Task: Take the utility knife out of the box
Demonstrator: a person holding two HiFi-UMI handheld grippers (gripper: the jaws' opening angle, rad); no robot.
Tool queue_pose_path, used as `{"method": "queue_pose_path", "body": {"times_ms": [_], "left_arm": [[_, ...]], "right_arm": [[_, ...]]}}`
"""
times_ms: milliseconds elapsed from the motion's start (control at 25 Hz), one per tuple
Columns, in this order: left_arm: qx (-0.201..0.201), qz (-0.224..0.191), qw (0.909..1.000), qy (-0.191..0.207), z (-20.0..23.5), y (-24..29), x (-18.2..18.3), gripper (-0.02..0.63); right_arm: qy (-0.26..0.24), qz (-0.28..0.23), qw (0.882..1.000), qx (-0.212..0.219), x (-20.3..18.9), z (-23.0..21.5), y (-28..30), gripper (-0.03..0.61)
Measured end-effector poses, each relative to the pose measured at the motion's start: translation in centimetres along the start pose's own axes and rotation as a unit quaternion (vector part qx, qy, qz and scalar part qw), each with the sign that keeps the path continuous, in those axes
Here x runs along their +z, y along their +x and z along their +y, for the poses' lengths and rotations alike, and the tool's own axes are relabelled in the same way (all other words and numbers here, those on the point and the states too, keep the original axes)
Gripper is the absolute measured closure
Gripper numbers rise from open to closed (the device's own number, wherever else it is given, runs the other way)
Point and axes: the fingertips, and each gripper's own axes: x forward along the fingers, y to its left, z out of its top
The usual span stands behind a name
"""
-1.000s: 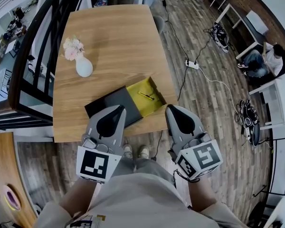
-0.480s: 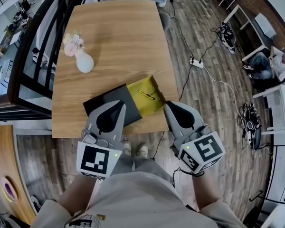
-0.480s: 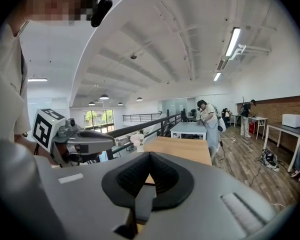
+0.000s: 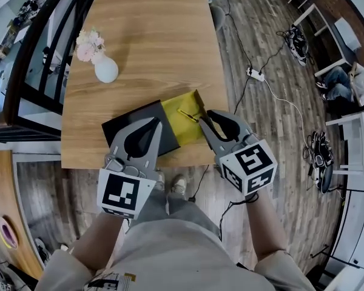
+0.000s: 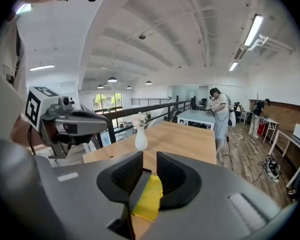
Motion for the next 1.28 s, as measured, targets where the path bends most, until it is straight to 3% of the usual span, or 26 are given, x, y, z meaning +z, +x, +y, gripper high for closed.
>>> {"method": "queue_pose_path", "body": {"times_ms": [320,840,1280], "left_arm": [[-0.001,0.020,0.9994,-0.028,1.2,2.6,-2.8,0.612],[-0.011,0.080,0.9962,-0.032,2.9,7.2,-9.3,0.612],[-0.009,0.120,0.9910,-0.059,4.5,8.4,-13.7,0.612]], "right_arm": [[-0.034,0.095,0.995,0.017,-6.5,-1.4,6.8,0.455],[-0.018,0.220,0.974,0.047,-17.1,-3.2,16.2,0.445],[-0.050,0.312,0.948,0.015,-23.5,-4.7,20.3,0.443]]}}
